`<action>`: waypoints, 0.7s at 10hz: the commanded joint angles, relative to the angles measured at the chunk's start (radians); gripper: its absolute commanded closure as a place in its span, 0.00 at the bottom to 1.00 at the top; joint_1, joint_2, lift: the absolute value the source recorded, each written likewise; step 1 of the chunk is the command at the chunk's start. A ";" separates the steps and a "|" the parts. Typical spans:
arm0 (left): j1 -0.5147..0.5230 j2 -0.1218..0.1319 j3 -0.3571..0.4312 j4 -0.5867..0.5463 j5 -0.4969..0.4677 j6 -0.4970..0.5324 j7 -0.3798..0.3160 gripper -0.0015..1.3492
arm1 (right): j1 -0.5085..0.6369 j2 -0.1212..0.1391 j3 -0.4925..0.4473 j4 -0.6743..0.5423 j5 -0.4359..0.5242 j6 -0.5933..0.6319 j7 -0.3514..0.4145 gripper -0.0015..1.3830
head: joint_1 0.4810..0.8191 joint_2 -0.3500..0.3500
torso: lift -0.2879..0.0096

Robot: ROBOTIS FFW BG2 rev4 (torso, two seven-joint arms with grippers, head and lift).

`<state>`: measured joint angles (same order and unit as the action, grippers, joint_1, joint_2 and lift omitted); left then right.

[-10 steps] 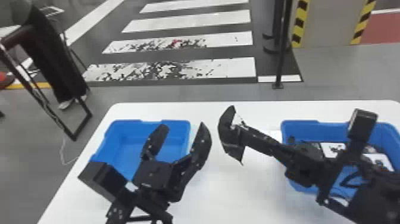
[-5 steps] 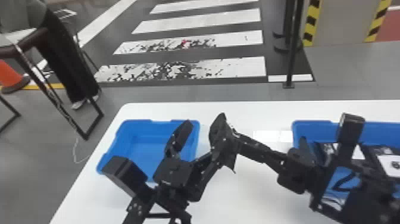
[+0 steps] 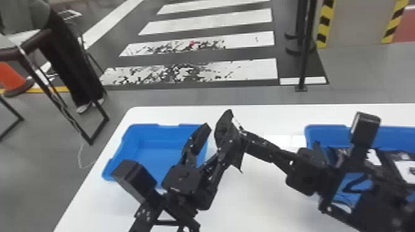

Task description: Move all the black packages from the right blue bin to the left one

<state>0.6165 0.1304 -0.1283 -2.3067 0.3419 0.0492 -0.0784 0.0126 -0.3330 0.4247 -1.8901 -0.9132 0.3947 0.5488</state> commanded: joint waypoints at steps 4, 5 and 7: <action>0.017 -0.002 -0.003 -0.009 -0.027 0.005 0.035 0.90 | 0.005 0.000 0.000 0.001 -0.006 -0.024 0.000 0.86 | 0.63 0.89 | 0.52; 0.017 0.000 -0.003 -0.011 -0.035 -0.008 0.042 0.90 | 0.005 0.000 0.000 0.006 -0.006 -0.029 0.000 0.86 | 0.63 0.89 | 0.52; 0.026 0.001 -0.011 -0.011 -0.055 -0.062 0.069 0.90 | 0.007 0.002 0.002 0.021 -0.014 -0.063 0.000 0.83 | 0.63 0.89 | 0.52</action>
<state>0.6393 0.1310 -0.1362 -2.3176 0.2915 0.0055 -0.0119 0.0188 -0.3318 0.4265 -1.8748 -0.9232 0.3434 0.5496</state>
